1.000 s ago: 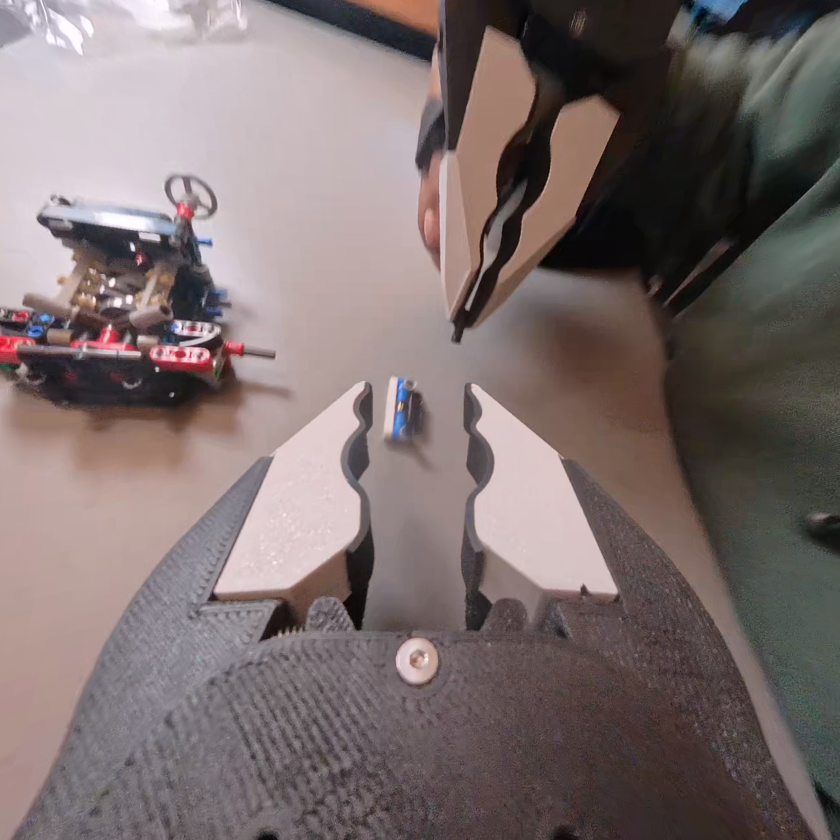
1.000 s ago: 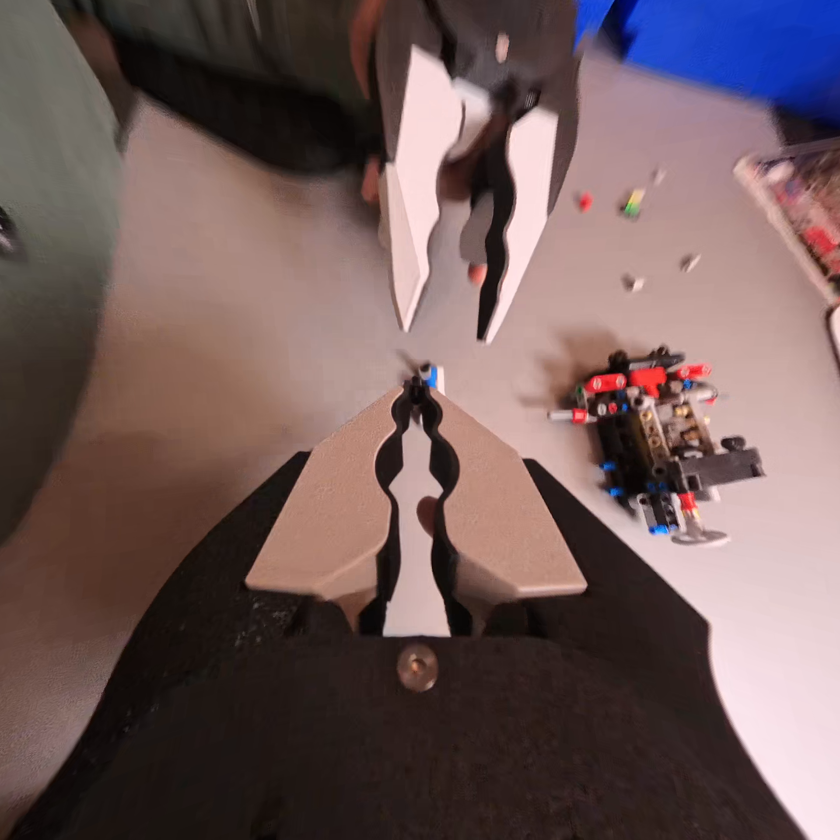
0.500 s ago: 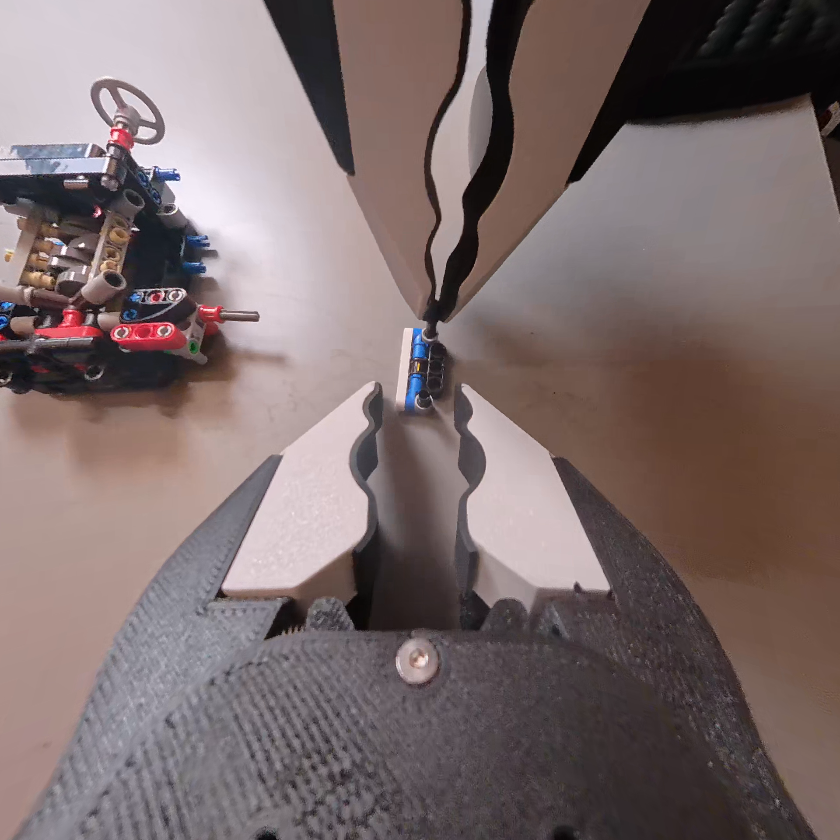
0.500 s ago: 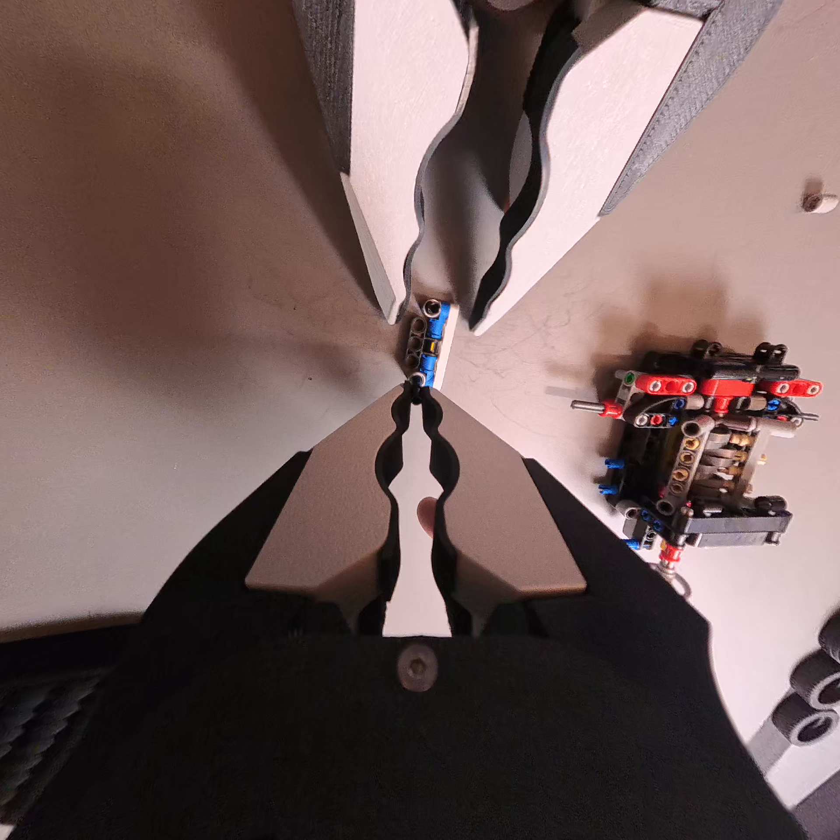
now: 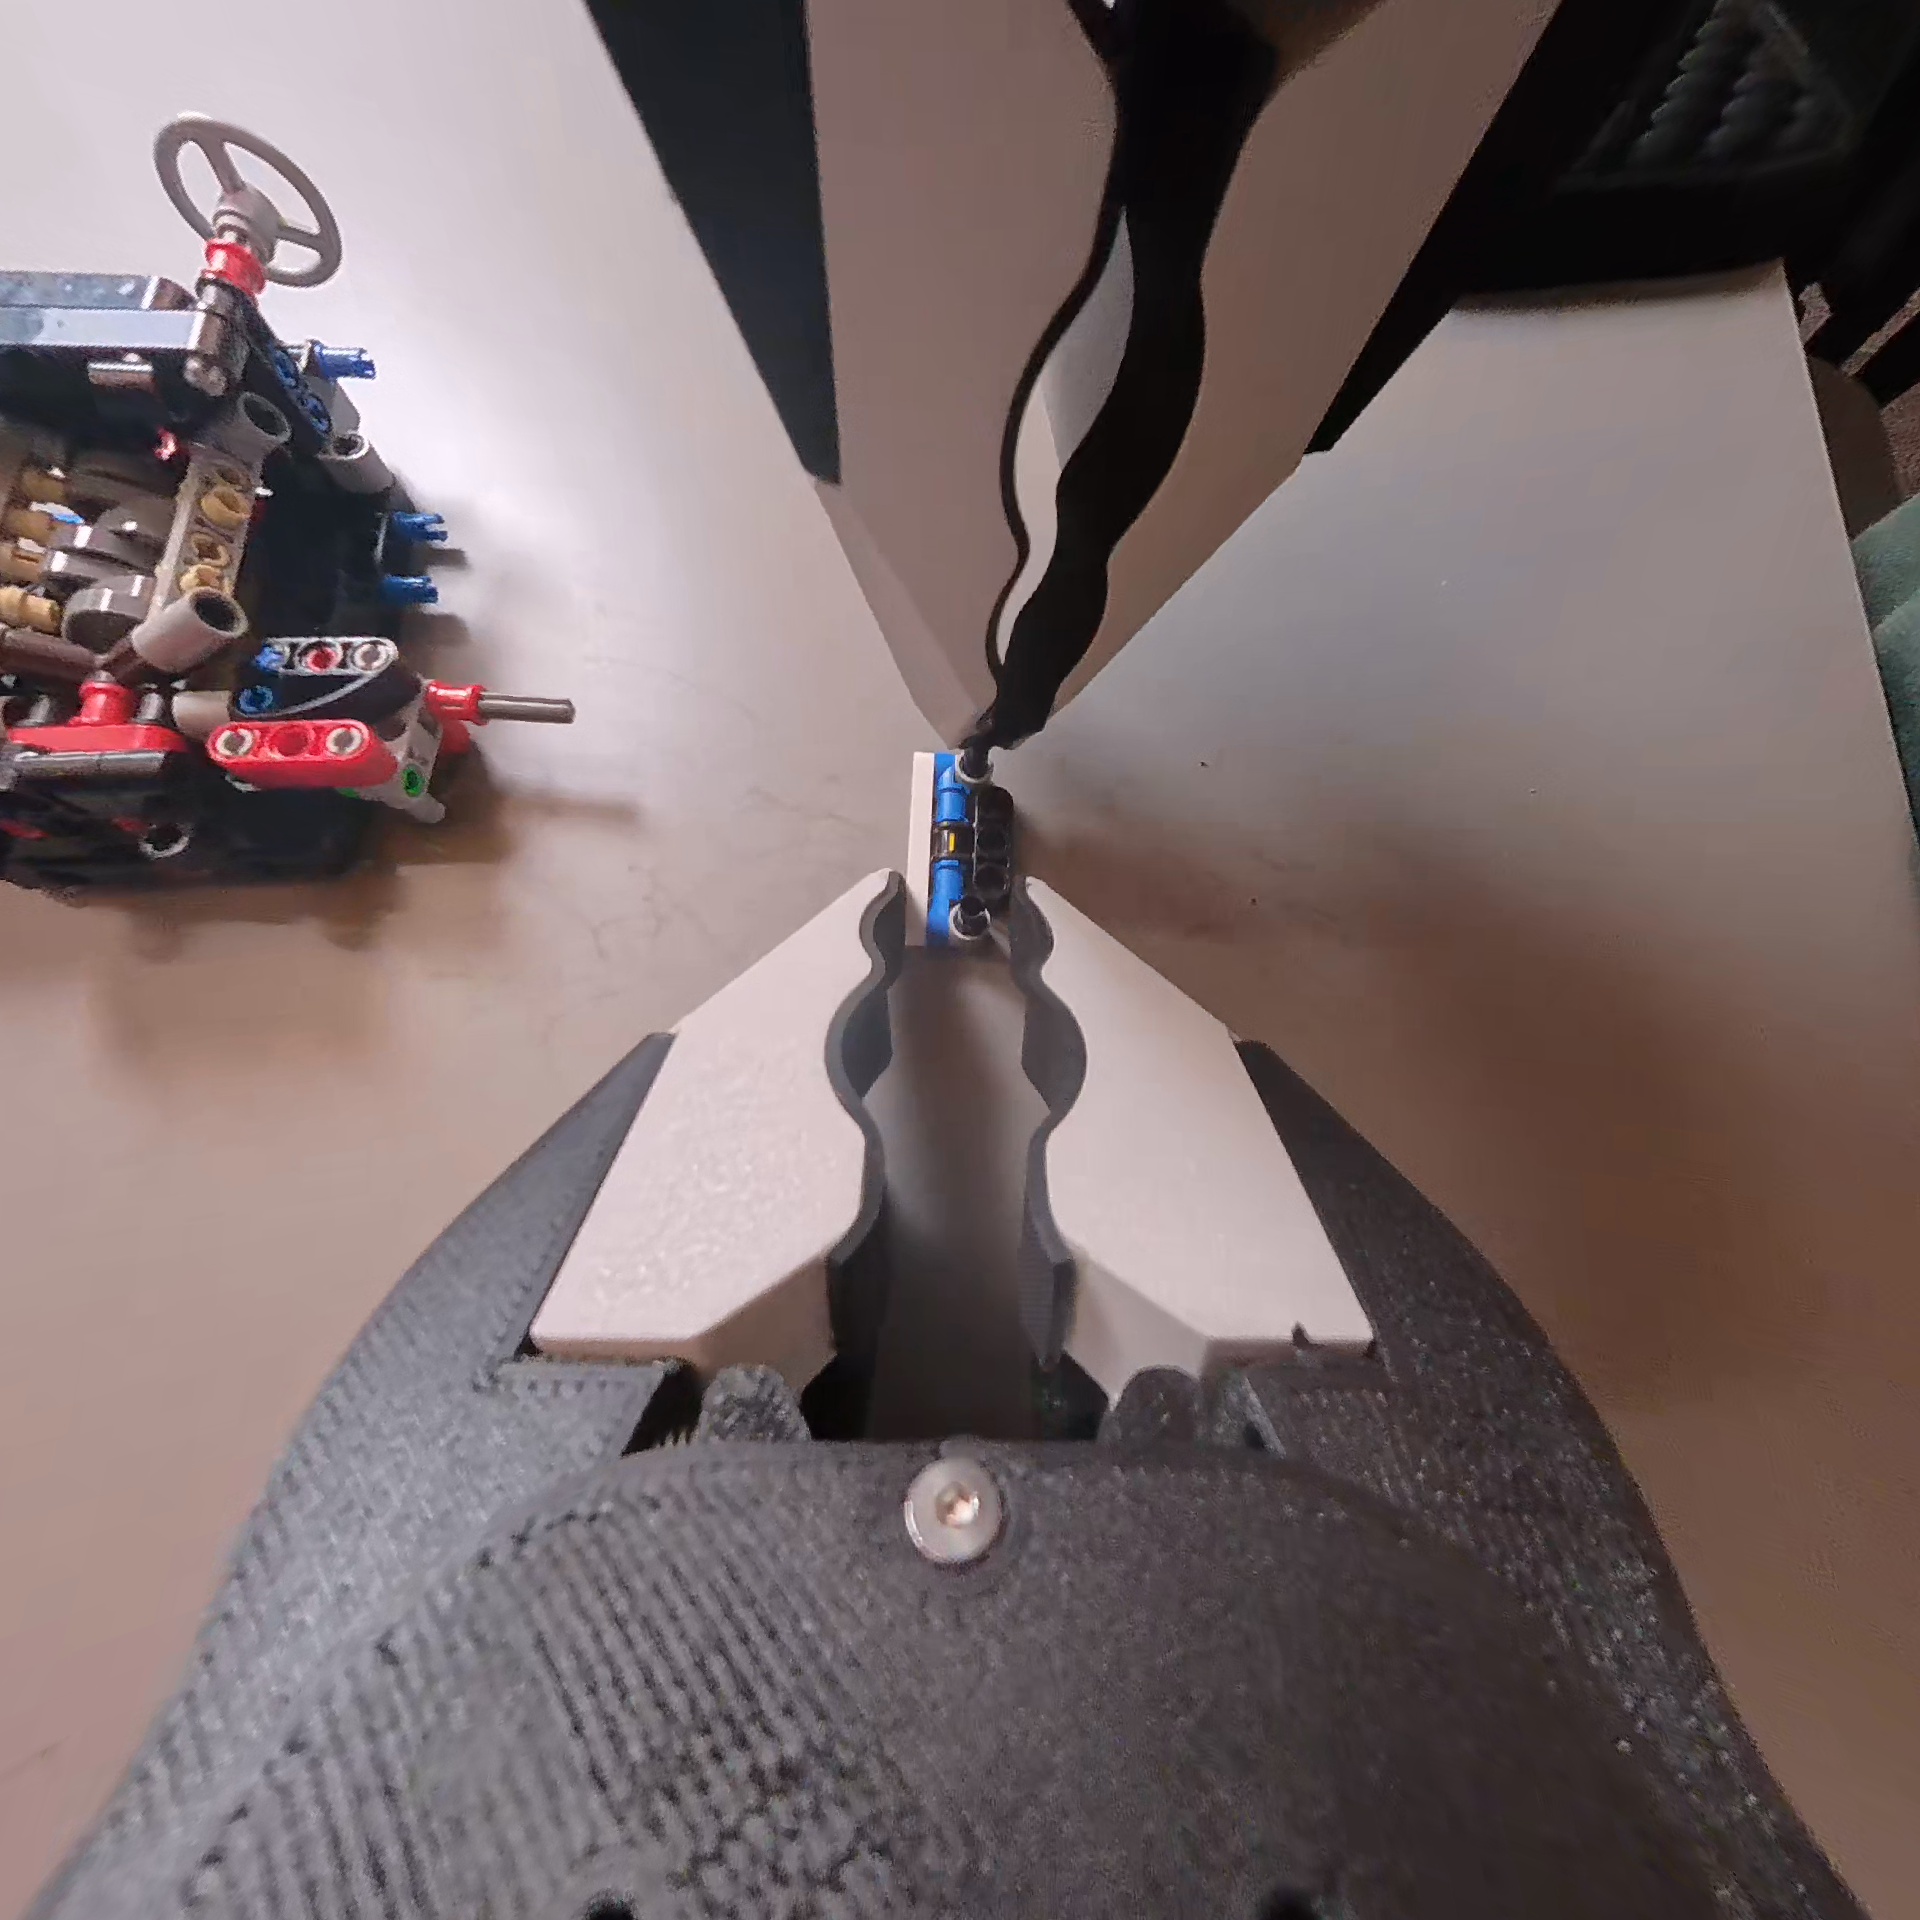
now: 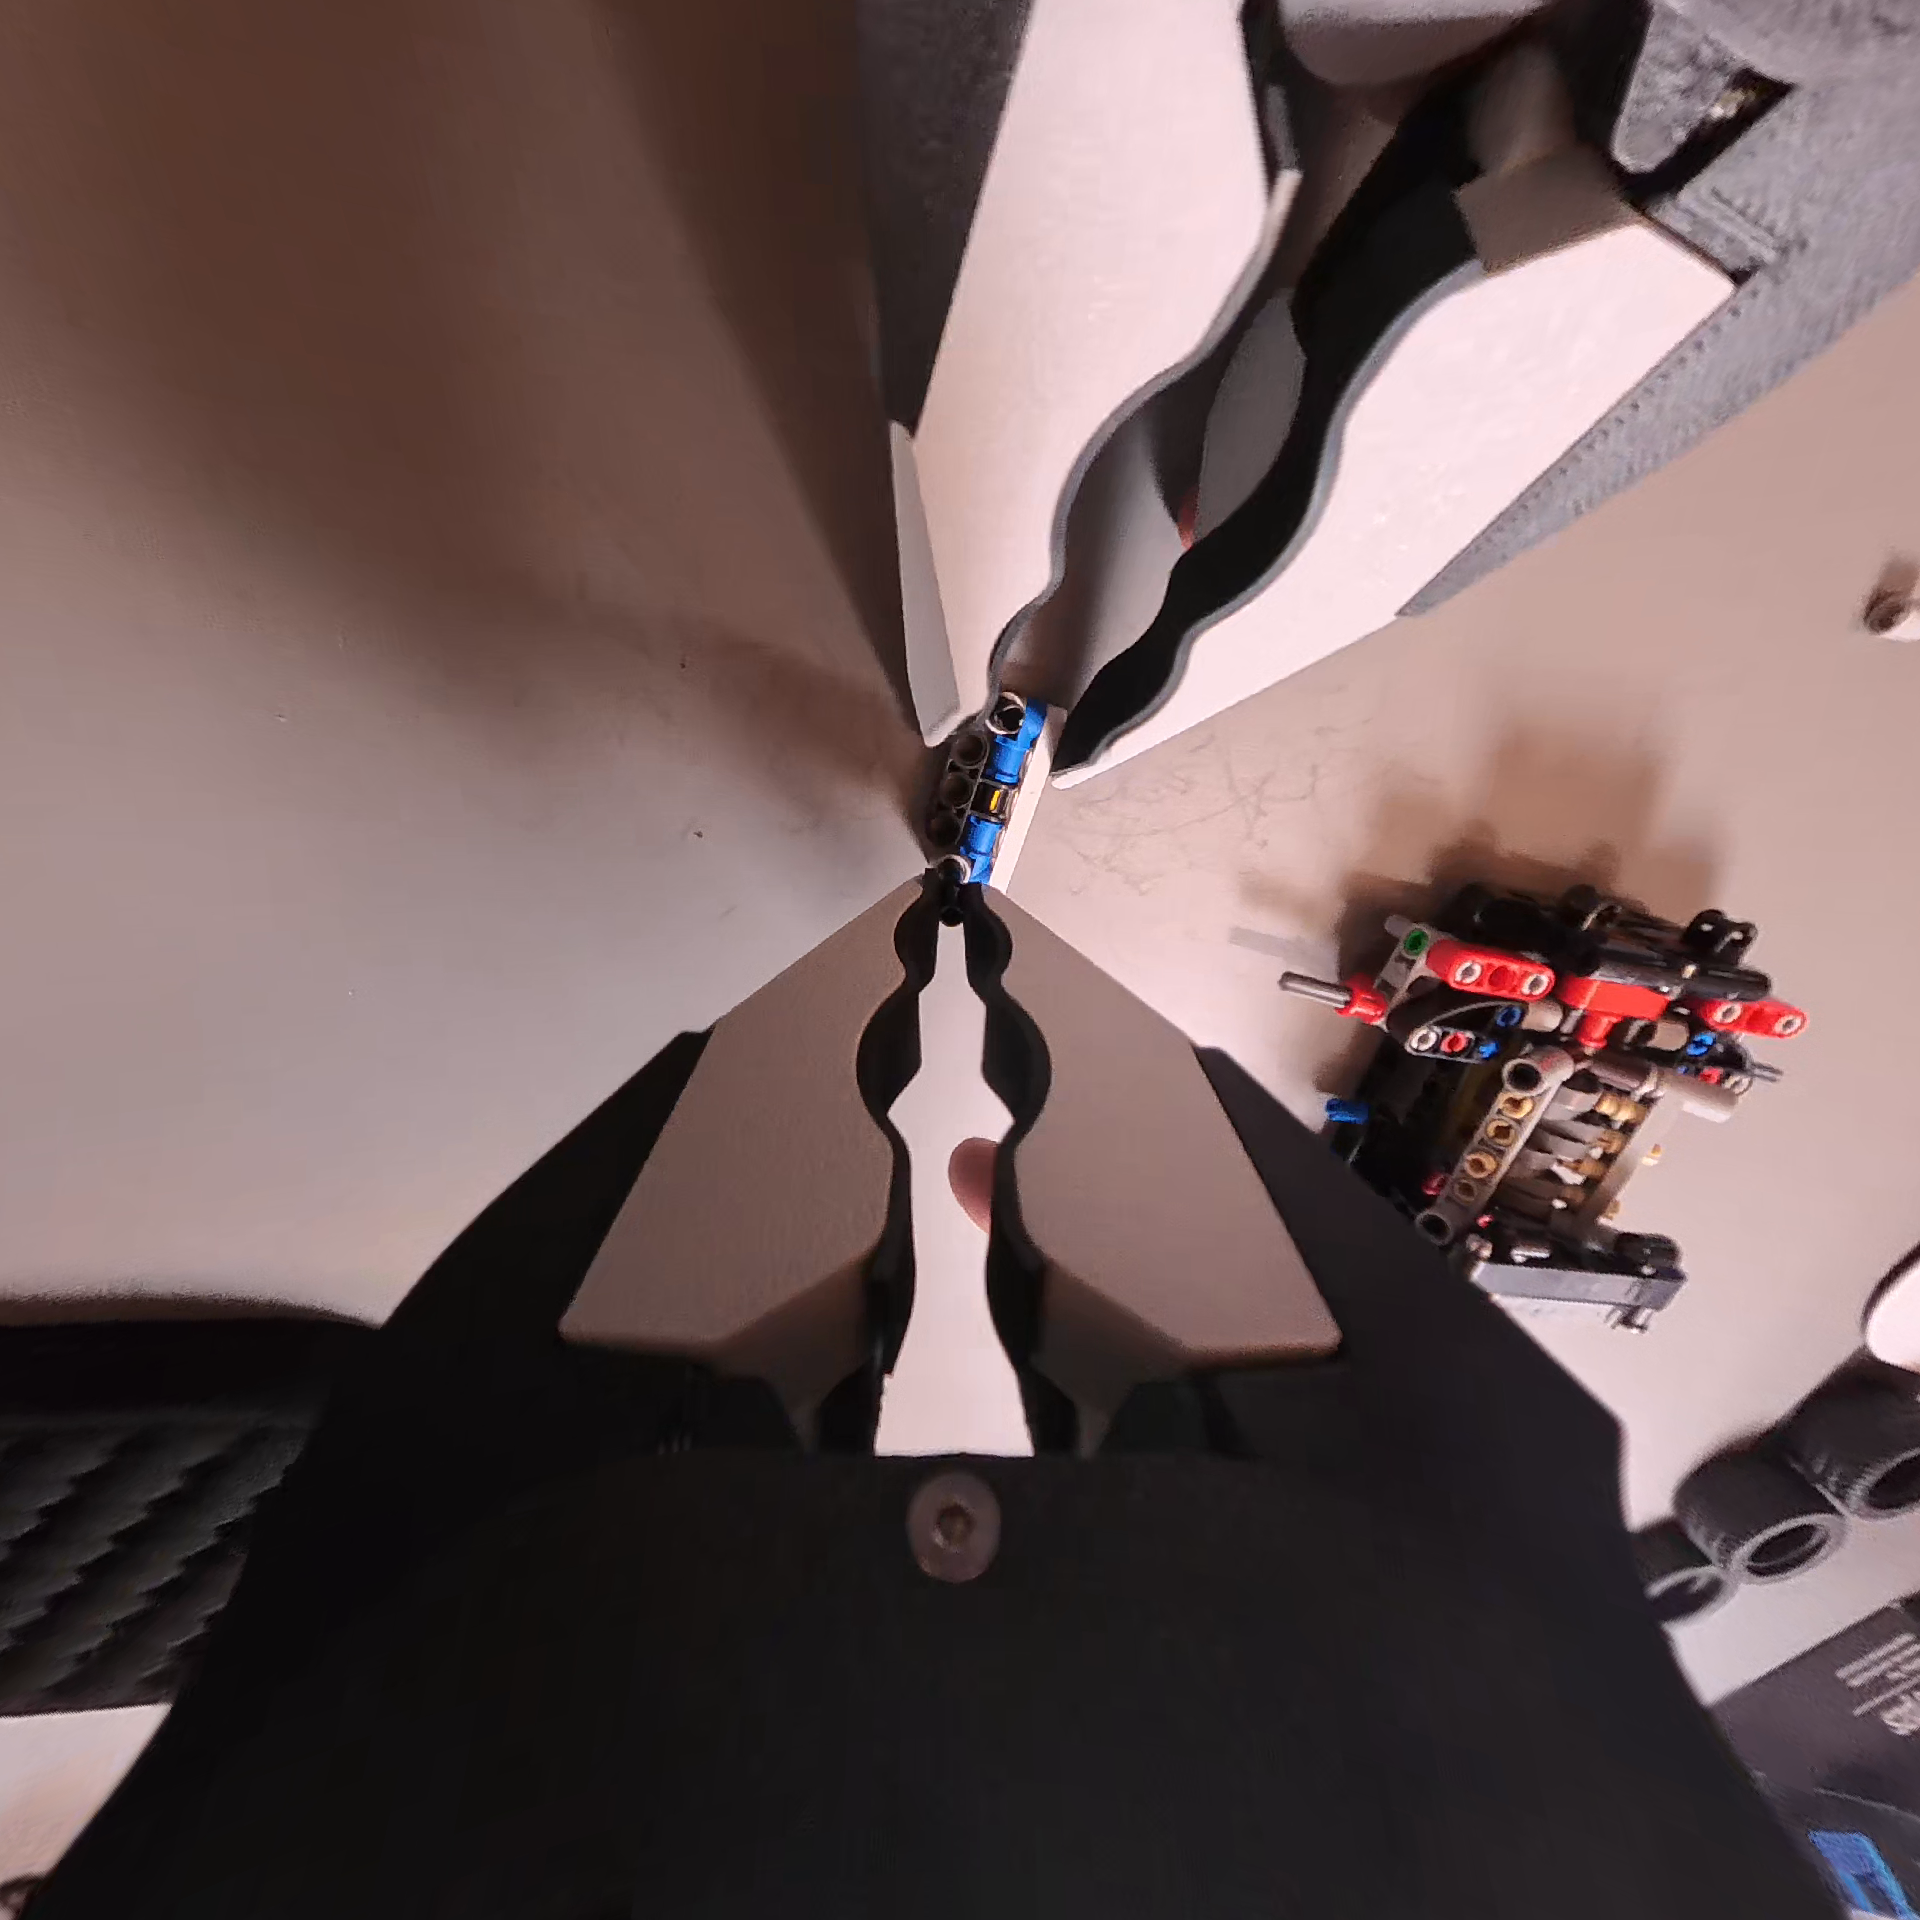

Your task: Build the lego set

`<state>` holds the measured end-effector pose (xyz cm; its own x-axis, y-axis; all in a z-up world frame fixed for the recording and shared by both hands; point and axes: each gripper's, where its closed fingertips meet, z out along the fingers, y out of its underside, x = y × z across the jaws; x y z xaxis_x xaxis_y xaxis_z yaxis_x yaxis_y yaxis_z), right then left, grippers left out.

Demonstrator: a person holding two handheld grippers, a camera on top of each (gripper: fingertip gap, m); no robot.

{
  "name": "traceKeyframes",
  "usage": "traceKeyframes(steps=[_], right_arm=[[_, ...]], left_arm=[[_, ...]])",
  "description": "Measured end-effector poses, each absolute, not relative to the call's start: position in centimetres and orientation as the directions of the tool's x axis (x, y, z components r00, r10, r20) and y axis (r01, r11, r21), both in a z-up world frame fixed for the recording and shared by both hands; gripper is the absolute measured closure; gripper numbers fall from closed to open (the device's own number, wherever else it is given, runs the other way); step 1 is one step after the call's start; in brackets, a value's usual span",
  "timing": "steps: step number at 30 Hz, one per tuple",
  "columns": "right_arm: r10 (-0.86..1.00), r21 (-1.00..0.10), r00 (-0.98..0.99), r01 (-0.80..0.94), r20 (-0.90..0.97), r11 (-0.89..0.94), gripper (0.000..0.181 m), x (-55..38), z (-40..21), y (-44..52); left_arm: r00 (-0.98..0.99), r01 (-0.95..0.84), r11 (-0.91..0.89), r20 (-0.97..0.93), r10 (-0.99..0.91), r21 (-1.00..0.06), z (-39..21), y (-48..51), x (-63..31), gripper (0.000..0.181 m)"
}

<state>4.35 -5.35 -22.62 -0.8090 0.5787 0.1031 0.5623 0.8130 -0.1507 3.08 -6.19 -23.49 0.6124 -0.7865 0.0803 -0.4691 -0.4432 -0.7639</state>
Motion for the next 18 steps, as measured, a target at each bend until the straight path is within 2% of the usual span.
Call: traceKeyframes(steps=[10,16,18], right_arm=[[0.496,-0.131,-0.863,0.482,0.1,0.866,0.178,4.29,-22.66,-5.43],[0.415,-0.052,-0.906,0.412,0.084,0.91,0.178,4.26,-23.35,-5.58],[0.409,-0.059,-0.91,0.406,0.067,0.912,0.178,4.26,-23.35,-5.58]], left_arm=[[0.605,-0.471,-0.444,0.086,-0.791,-0.762,-23.56,-6.23,3.04,0.163],[0.598,-0.475,-0.44,0.087,-0.797,-0.762,-23.57,-6.25,3.05,0.164],[0.598,-0.475,-0.439,0.086,-0.797,-0.762,-23.57,-6.25,3.06,0.164]])
